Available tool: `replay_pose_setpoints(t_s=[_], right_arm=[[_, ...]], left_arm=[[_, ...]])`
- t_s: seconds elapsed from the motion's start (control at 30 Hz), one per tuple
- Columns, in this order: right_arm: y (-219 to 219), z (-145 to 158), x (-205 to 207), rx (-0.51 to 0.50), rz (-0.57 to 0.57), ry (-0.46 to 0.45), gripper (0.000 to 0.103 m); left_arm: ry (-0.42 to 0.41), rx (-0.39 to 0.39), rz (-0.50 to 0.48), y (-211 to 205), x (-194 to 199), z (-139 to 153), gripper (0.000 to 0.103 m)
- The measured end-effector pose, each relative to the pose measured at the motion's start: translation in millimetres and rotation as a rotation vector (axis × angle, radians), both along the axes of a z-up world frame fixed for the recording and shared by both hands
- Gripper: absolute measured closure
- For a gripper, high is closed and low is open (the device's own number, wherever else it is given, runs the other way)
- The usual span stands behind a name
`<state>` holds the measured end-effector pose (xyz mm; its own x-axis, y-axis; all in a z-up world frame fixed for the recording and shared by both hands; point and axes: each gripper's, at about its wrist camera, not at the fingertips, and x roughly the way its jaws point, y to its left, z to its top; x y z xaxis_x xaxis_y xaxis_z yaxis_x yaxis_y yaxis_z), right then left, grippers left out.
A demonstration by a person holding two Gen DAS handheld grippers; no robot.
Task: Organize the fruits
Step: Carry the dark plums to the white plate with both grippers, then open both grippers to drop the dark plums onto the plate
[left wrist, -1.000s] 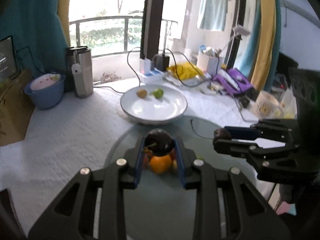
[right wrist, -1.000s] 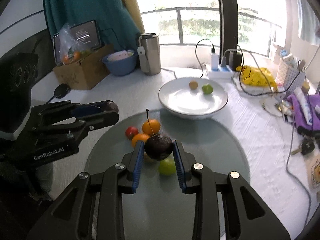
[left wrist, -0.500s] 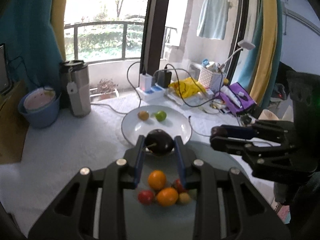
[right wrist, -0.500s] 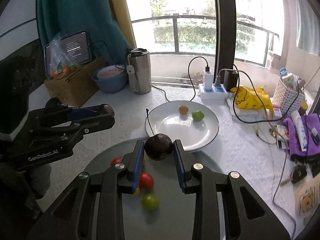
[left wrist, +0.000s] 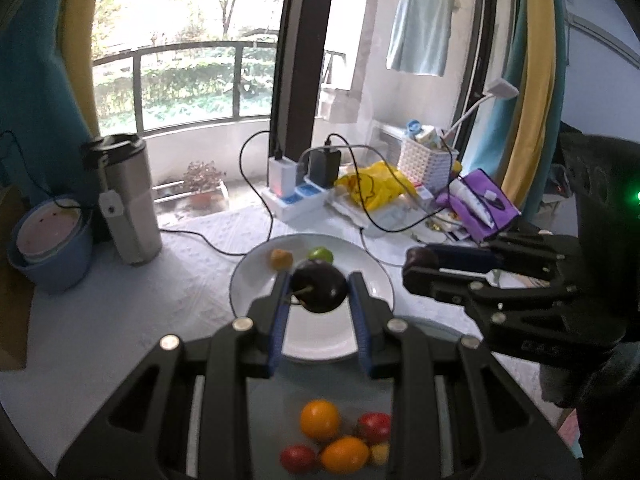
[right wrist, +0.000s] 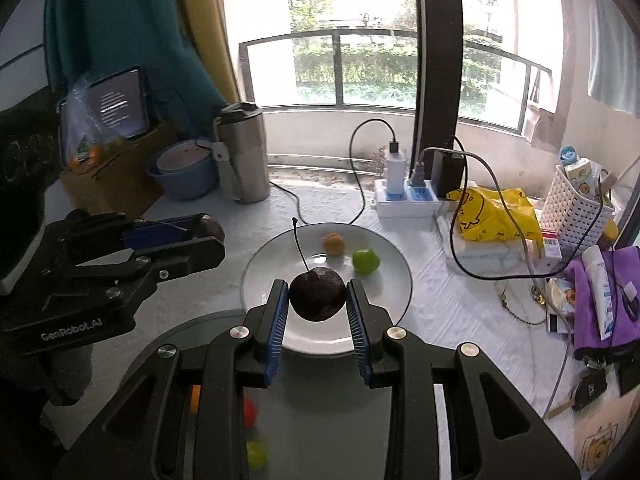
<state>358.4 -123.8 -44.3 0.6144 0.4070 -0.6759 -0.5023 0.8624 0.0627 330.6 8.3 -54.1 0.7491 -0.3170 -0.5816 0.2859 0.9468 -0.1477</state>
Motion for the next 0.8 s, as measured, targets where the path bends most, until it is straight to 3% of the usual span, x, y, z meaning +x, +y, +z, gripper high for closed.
replay_pose_setpoints(t_s=[0.4,0.8], right_arm=[[2,-35,47,-0.053,-0.053,0.044,0.071],[1,-67,77,-0.059,-0.086,0.107,0.071]], left_arm=[[0.029,0.049,-0.004,-5,48,-29,0.072],[0.078,0.045,-0.025,-9,78,-53,0.072]])
